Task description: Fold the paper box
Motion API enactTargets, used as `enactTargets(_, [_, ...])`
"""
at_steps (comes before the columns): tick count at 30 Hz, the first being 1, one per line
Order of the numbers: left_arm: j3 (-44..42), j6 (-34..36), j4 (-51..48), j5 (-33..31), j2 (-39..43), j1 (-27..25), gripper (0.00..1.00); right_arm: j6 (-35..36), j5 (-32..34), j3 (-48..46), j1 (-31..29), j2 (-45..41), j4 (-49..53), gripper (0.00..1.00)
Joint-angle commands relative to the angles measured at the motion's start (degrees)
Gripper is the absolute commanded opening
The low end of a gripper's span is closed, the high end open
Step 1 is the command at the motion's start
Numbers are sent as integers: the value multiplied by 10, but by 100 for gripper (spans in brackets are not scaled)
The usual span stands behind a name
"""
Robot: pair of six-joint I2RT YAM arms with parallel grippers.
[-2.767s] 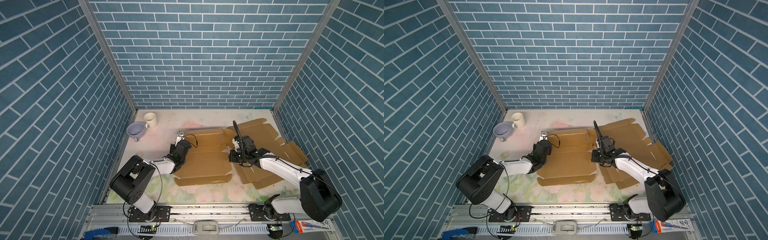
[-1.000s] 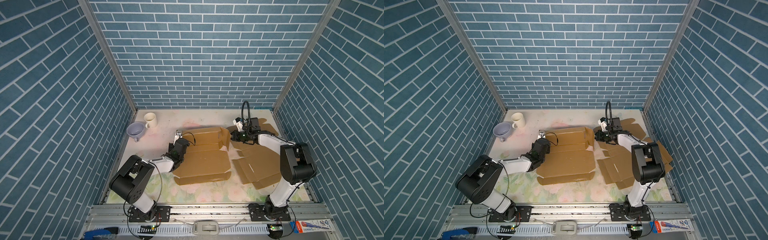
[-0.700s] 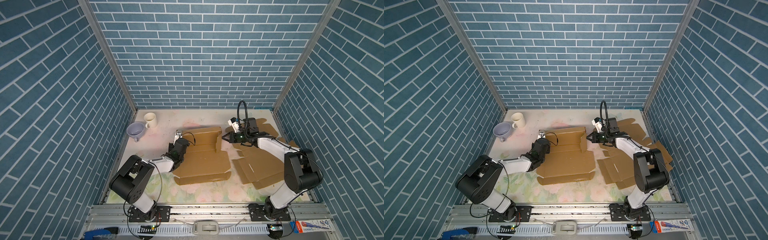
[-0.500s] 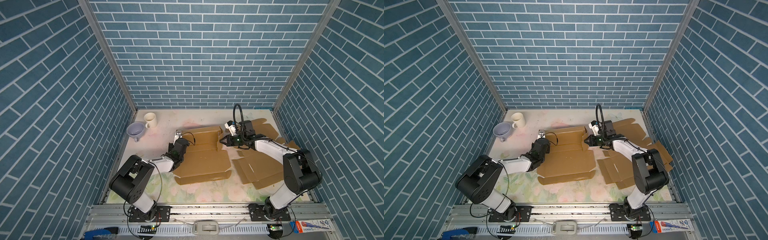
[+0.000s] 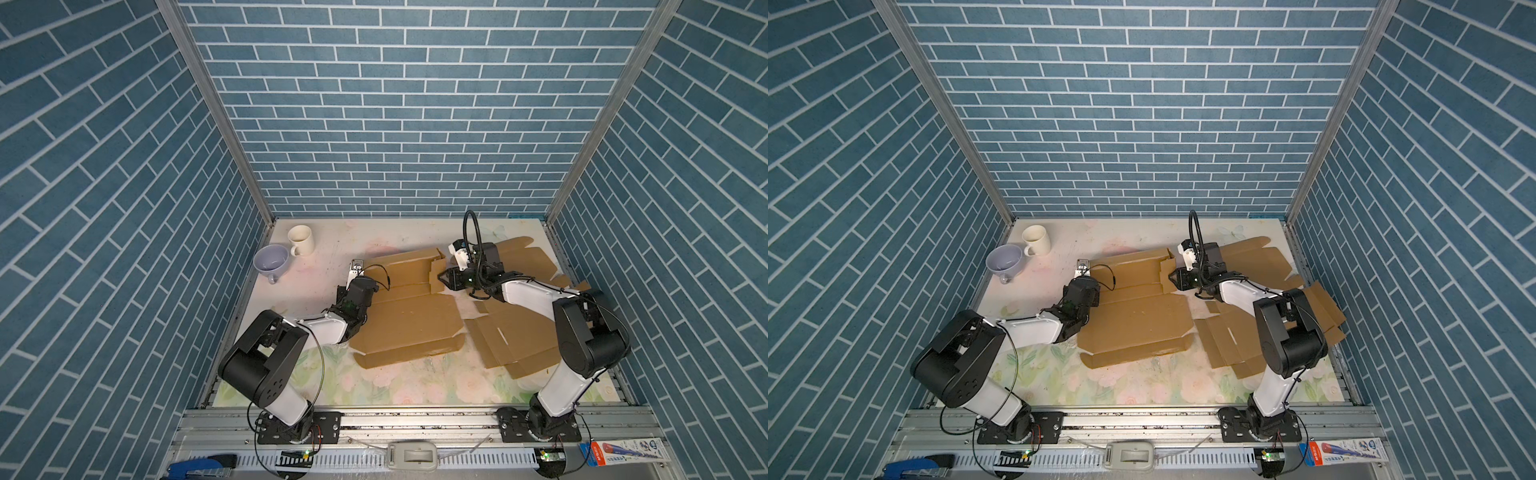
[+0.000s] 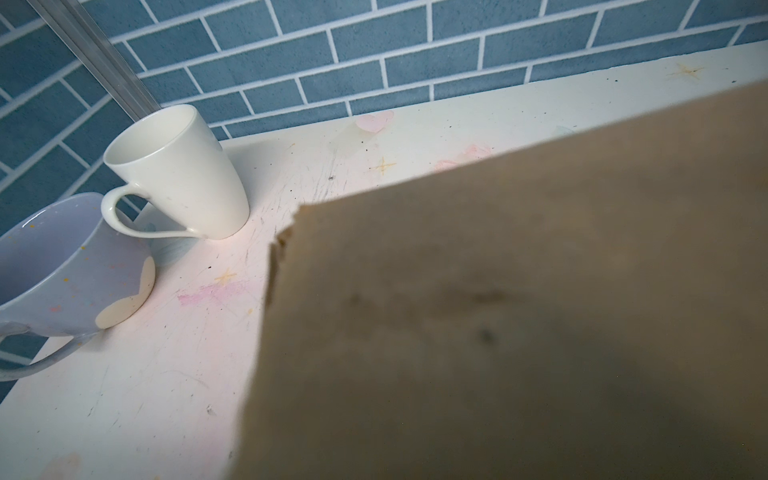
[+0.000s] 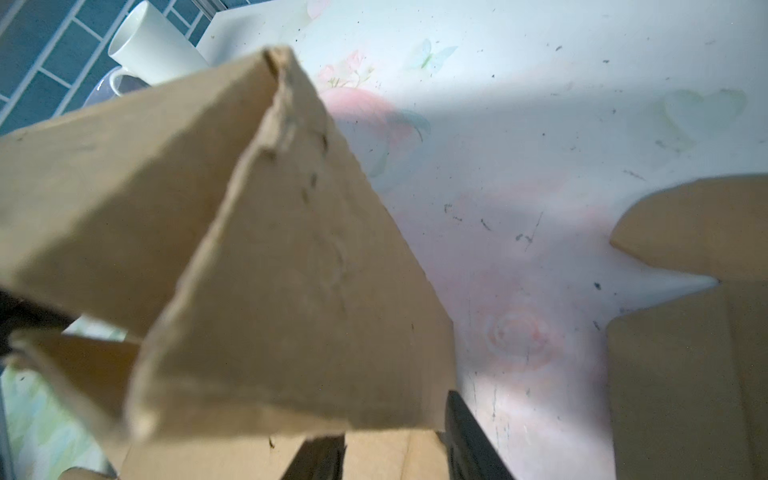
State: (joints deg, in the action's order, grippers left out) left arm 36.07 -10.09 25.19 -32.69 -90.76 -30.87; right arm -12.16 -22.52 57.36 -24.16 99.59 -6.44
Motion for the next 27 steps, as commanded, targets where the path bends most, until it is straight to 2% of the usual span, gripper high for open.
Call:
enactTargets(1, [-3, 12, -43, 11, -10, 5, 0, 42, 79, 5, -7, 17, -45, 42])
enactTargets(5, [-3, 12, -44, 15, -10, 6, 0, 52, 109, 13, -7, 28, -68, 46])
enactTargets(14, [1, 14, -49, 21, -13, 8, 0, 76, 91, -22, -14, 57, -244, 46])
enactTargets(18, [3, 14, -51, 22, -14, 8, 0, 78, 79, -19, -14, 73, -285, 46])
enactTargets(27, [4, 14, -52, 24, -13, 9, 0, 112, 48, -2, -13, 91, -297, 41])
